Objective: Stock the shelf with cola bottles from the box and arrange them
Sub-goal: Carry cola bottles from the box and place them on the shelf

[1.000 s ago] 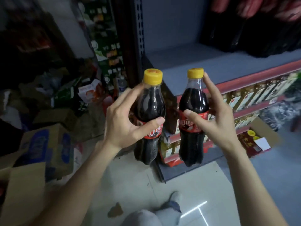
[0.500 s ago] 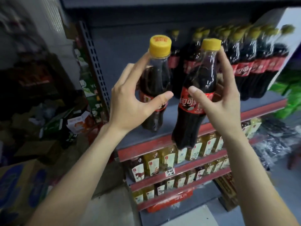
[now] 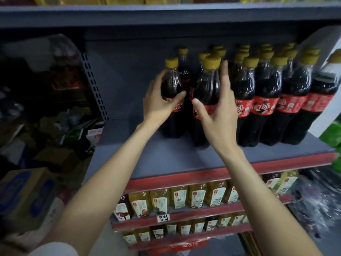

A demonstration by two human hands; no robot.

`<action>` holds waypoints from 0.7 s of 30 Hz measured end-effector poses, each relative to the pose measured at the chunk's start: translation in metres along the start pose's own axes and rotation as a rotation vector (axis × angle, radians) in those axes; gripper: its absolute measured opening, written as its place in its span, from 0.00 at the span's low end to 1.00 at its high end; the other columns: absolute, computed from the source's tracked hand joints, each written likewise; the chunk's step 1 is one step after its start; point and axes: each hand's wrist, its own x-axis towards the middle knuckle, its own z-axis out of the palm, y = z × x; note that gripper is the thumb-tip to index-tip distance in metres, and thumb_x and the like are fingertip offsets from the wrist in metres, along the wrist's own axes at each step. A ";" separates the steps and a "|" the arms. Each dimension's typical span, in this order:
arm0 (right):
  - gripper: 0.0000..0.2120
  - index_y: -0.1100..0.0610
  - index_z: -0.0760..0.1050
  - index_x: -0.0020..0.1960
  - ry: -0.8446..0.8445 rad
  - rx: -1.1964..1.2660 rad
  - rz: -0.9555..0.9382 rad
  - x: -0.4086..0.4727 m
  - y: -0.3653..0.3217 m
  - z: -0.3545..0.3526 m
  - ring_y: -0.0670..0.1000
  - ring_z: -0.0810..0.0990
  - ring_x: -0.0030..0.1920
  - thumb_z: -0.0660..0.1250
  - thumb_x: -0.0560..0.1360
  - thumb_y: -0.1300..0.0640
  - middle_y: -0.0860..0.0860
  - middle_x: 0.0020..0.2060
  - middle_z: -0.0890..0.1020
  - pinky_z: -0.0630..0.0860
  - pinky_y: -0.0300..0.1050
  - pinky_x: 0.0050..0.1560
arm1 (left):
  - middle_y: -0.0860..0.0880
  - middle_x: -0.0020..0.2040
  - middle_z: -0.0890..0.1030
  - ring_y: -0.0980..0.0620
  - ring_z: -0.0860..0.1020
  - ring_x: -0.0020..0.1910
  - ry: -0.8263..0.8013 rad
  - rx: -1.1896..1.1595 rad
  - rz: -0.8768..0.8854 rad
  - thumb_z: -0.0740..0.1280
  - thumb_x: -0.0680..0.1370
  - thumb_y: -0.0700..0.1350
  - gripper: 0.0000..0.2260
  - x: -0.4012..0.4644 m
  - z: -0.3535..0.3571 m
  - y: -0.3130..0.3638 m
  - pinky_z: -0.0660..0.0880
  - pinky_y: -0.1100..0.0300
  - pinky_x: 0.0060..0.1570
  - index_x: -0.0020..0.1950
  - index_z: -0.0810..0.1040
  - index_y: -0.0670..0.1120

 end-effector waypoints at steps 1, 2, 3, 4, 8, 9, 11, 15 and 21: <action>0.40 0.54 0.47 0.78 -0.004 -0.016 0.010 0.000 0.005 0.003 0.46 0.69 0.59 0.69 0.77 0.55 0.58 0.67 0.70 0.66 0.24 0.53 | 0.52 0.67 0.74 0.54 0.71 0.67 0.001 0.008 -0.002 0.71 0.68 0.61 0.34 0.005 0.006 -0.002 0.70 0.55 0.65 0.70 0.68 0.50; 0.39 0.53 0.47 0.79 -0.006 -0.024 0.023 0.001 0.009 0.005 0.46 0.69 0.58 0.68 0.77 0.55 0.59 0.67 0.70 0.69 0.30 0.53 | 0.52 0.67 0.74 0.53 0.71 0.67 0.004 0.015 -0.004 0.70 0.68 0.62 0.34 0.009 0.011 -0.003 0.70 0.53 0.65 0.71 0.68 0.50; 0.39 0.52 0.46 0.79 -0.004 -0.025 0.035 0.002 0.014 0.007 0.46 0.69 0.58 0.68 0.77 0.55 0.59 0.67 0.70 0.72 0.38 0.53 | 0.52 0.68 0.74 0.53 0.71 0.68 0.006 0.017 -0.009 0.69 0.68 0.62 0.35 0.013 0.015 -0.005 0.70 0.54 0.65 0.71 0.67 0.50; 0.39 0.52 0.46 0.79 0.001 -0.025 0.044 0.003 0.018 0.008 0.48 0.70 0.57 0.67 0.77 0.54 0.60 0.66 0.70 0.74 0.44 0.53 | 0.52 0.68 0.74 0.53 0.71 0.68 0.006 0.014 -0.012 0.69 0.68 0.63 0.35 0.016 0.019 -0.005 0.69 0.55 0.65 0.71 0.67 0.50; 0.38 0.47 0.44 0.77 0.005 -0.056 -0.012 0.010 0.025 0.013 0.60 0.75 0.58 0.65 0.78 0.58 0.61 0.68 0.65 0.78 0.56 0.49 | 0.50 0.69 0.73 0.52 0.70 0.69 0.002 0.005 -0.034 0.66 0.68 0.65 0.38 0.026 0.033 -0.010 0.69 0.54 0.66 0.73 0.65 0.49; 0.37 0.46 0.46 0.77 0.002 -0.090 -0.038 0.012 0.025 0.014 0.62 0.73 0.61 0.64 0.77 0.61 0.62 0.69 0.64 0.78 0.56 0.50 | 0.50 0.70 0.72 0.52 0.70 0.69 -0.008 0.000 -0.046 0.66 0.68 0.65 0.38 0.028 0.036 -0.012 0.68 0.54 0.66 0.73 0.65 0.48; 0.36 0.48 0.49 0.77 0.000 -0.173 -0.082 0.013 0.025 0.015 0.64 0.66 0.68 0.61 0.76 0.67 0.65 0.71 0.61 0.78 0.56 0.52 | 0.50 0.71 0.70 0.51 0.69 0.70 -0.035 -0.013 -0.061 0.66 0.69 0.63 0.37 0.032 0.041 -0.015 0.68 0.53 0.67 0.74 0.63 0.48; 0.38 0.50 0.51 0.76 -0.022 -0.288 -0.147 0.008 0.028 0.020 0.64 0.61 0.72 0.63 0.73 0.70 0.66 0.72 0.60 0.78 0.57 0.54 | 0.48 0.73 0.68 0.51 0.67 0.71 -0.088 -0.060 -0.040 0.68 0.73 0.57 0.35 0.039 0.046 -0.023 0.67 0.50 0.69 0.76 0.61 0.46; 0.47 0.47 0.52 0.76 -0.093 -0.382 -0.142 0.000 0.030 0.024 0.66 0.55 0.75 0.67 0.67 0.75 0.66 0.74 0.54 0.81 0.57 0.47 | 0.47 0.76 0.61 0.51 0.61 0.75 -0.174 -0.159 -0.067 0.67 0.76 0.53 0.35 0.038 0.045 -0.027 0.60 0.49 0.73 0.78 0.53 0.46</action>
